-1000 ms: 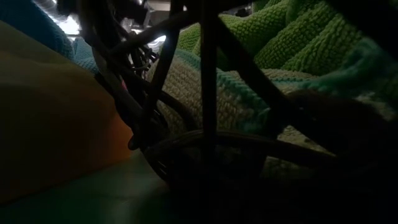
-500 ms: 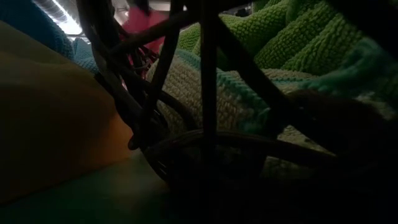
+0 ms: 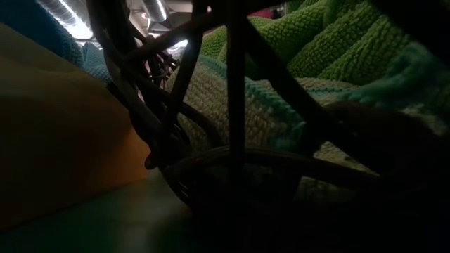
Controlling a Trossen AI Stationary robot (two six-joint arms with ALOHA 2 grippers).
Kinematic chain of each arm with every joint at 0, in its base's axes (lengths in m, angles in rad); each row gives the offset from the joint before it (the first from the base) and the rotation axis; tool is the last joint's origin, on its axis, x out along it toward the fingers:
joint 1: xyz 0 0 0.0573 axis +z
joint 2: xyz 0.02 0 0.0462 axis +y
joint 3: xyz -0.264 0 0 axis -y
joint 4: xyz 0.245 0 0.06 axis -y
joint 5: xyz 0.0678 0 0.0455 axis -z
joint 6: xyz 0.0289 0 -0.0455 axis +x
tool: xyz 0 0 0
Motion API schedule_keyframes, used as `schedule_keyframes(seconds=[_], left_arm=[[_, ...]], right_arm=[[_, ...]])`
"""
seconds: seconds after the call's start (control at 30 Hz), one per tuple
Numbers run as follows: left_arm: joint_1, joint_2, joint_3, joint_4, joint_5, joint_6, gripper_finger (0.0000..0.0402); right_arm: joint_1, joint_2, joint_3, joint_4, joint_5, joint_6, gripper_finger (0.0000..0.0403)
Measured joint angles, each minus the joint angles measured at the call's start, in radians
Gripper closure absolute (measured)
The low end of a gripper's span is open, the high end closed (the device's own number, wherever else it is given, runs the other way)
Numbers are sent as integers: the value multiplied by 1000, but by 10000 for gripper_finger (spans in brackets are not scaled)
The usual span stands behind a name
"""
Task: Sort microfiber towel by color & place in baskets
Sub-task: Put the pink microfiber towel into the transparent bin, then put the green microfiber towel into the black wire basket
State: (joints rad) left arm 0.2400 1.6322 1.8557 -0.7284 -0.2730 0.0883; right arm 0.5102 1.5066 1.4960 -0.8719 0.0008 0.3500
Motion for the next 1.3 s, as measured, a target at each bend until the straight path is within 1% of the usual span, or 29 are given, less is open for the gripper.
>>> schedule_keyframes(seconds=[0.13, 0.23, 0.33, 0.43, 0.57, 0.7, 0.8, 0.97, 1.07, 1.2, 1.3], left_arm=[[73, 68, 0, 27, 22, 0, 401], [115, 141, 0, 25, 42, 0, 401], [144, 213, 0, 23, 58, 0, 401], [162, 279, 0, 24, 57, 1, 401], [179, 348, 0, 22, 55, -14, 401], [181, 377, 0, 22, 53, -30, 399], [179, 378, 0, 18, 52, -33, 379], [180, 375, 0, 9, 54, -79, 326], [174, 355, 0, -3, 56, -78, 304], [161, 306, 0, -42, 60, -64, 295], [150, 247, 0, -84, 75, -36, 295]], right_arm=[[0, 0, 0, -1, 0, 0, 160], [0, 0, 1, -10, 0, -11, 160], [0, 0, 29, -72, 36, -23, 160], [0, 0, 74, -160, 108, -23, 160], [0, -1, 140, -290, 239, -46, 160], [-1, -1, 194, -411, 391, -113, 160], [-29, -1, 222, -467, 442, -170, 160], [-142, -1, 235, -507, 445, -249, 160], [-231, -1, 235, -559, 445, -259, 160], [-356, -2, 219, -606, 445, -307, 160], [-447, -12, 192, -595, 435, -364, 160]])
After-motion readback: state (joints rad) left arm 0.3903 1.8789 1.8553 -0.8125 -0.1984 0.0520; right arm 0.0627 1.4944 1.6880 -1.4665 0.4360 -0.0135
